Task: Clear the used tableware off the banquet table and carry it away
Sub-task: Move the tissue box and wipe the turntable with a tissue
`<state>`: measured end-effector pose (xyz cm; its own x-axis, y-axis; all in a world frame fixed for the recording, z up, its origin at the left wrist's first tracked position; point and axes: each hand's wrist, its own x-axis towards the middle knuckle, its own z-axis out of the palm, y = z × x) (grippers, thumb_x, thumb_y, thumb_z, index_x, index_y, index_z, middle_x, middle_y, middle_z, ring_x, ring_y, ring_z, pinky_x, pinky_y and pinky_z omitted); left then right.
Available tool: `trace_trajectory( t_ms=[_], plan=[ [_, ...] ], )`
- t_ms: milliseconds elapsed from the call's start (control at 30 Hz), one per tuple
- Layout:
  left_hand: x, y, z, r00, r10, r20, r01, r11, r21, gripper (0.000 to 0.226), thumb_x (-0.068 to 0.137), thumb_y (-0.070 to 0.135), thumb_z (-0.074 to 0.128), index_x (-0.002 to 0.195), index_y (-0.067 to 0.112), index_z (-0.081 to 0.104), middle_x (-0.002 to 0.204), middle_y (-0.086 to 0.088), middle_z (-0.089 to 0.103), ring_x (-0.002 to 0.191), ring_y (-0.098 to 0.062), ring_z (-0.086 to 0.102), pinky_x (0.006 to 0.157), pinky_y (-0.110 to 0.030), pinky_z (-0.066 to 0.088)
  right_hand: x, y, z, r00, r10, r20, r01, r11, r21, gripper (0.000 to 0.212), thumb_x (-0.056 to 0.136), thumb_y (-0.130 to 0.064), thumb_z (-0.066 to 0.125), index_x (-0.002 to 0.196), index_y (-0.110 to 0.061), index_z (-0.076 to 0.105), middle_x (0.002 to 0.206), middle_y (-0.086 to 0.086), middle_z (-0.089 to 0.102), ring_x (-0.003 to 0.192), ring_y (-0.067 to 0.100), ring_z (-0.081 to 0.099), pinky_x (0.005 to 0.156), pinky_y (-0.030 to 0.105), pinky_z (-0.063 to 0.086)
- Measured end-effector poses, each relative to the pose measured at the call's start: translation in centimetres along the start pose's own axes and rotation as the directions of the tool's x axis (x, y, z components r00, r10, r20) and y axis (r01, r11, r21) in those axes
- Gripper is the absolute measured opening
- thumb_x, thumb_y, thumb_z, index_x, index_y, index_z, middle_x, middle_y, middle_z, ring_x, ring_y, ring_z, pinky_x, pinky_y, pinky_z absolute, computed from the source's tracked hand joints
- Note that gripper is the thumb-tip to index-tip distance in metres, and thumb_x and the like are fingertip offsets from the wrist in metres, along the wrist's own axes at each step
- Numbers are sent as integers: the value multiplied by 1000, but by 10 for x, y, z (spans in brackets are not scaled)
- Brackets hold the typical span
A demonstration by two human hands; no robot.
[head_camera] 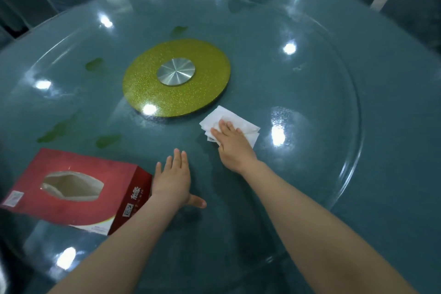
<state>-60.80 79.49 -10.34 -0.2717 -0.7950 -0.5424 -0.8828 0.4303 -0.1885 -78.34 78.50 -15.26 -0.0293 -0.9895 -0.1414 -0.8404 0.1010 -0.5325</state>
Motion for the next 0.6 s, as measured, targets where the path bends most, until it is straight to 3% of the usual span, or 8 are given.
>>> trace_trajectory(
  t_ms=[167, 333, 433, 533, 600],
  plan=[
    [-14, 9, -3, 997, -71, -23, 72, 997, 21, 141, 62, 74, 67, 146, -6, -13, 158, -22, -12, 148, -28, 3, 118, -47, 6, -19, 7, -4, 997, -68, 36, 67, 997, 25, 68, 87, 11, 29, 149, -17, 27, 161, 1, 11, 148, 14, 4, 117, 28, 0],
    [-26, 22, -2, 994, -70, -83, 76, 995, 65, 111, 70, 69, 65, 142, -5, 24, 149, -21, 31, 136, -30, 36, 113, -39, 28, -29, 15, -13, 998, -53, 37, 48, 991, 123, 59, 91, 6, 31, 147, -13, 32, 158, 1, 23, 145, 16, 18, 113, 22, 11],
    [-26, 22, -1, 995, -60, -84, 62, 998, 19, 109, 72, 68, 64, 143, -4, 23, 149, -21, 31, 131, -30, 43, 107, -38, 35, -24, 14, -18, 999, -12, -40, 15, 997, 73, 52, 96, -6, 38, 147, -11, 30, 152, 8, 29, 138, 25, 24, 111, 28, 16],
    [-28, 23, -1, 996, -47, -78, 45, 999, -29, 115, 74, 68, 63, 147, -5, 12, 156, -24, 16, 135, -32, 38, 107, -37, 34, -16, 20, -17, 1000, 9, -7, -10, 986, -164, 52, 100, -21, 35, 150, -18, 20, 158, 5, 14, 141, 30, 12, 114, 37, 13],
    [-27, 25, -3, 998, -39, -52, 34, 995, -95, 113, 76, 65, 64, 148, -4, 11, 157, -24, 13, 135, -33, 37, 104, -37, 37, -13, 25, -15, 998, 23, 55, -11, 977, -212, 51, 103, -23, 28, 152, -19, 14, 161, 4, 3, 146, 30, 0, 117, 37, 5]
  ],
)
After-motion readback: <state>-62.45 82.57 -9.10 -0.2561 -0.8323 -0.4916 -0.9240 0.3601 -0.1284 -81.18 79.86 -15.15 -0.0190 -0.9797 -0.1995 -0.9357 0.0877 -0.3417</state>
